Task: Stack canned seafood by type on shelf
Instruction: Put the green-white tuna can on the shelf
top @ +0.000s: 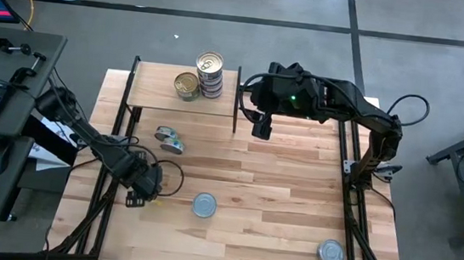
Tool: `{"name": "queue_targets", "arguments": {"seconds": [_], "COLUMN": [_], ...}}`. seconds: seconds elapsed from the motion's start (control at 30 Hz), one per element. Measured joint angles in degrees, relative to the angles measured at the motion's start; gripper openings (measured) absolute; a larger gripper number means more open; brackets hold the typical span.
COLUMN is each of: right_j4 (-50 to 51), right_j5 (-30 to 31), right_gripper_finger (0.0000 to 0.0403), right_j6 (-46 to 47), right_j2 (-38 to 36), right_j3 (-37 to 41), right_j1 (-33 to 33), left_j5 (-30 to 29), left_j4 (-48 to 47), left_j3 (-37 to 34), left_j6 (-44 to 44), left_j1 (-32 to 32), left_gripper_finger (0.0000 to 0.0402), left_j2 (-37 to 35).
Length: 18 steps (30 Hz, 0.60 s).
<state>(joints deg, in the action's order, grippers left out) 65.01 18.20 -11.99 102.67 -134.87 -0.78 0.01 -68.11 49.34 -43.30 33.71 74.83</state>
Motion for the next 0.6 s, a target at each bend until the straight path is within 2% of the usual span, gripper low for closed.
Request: {"name": "queue_targets", "arguments": {"seconds": [0.17, 0.37, 0.47, 0.6], "right_j4": [0.0, 0.0, 0.0, 0.0], "right_j5": [0.0, 0.0, 0.0, 0.0], "right_gripper_finger": [0.0248, 0.0248, 0.0248, 0.0248], "right_j6": [0.0, 0.6, 0.6, 0.5], "right_j2": [0.0, 0.0, 0.0, 0.0], "right_j3": [0.0, 0.0, 0.0, 0.0], "right_j1": [0.0, 0.0, 0.0, 0.0], "left_j5": [-0.8, -6.2, -7.6, -8.9], "left_j4": [6.2, 7.7, 8.2, 8.3], "left_j3": [-1.3, -1.3, -1.3, -1.3], "left_j6": [2.4, 3.2, 3.1, 3.1], "left_j1": [0.0, 0.1, 0.1, 0.1], "left_gripper_finger": [0.0294, 0.0288, 0.0258, 0.0179], "left_j2": [1.6, 4.1, 5.2, 6.3]}}
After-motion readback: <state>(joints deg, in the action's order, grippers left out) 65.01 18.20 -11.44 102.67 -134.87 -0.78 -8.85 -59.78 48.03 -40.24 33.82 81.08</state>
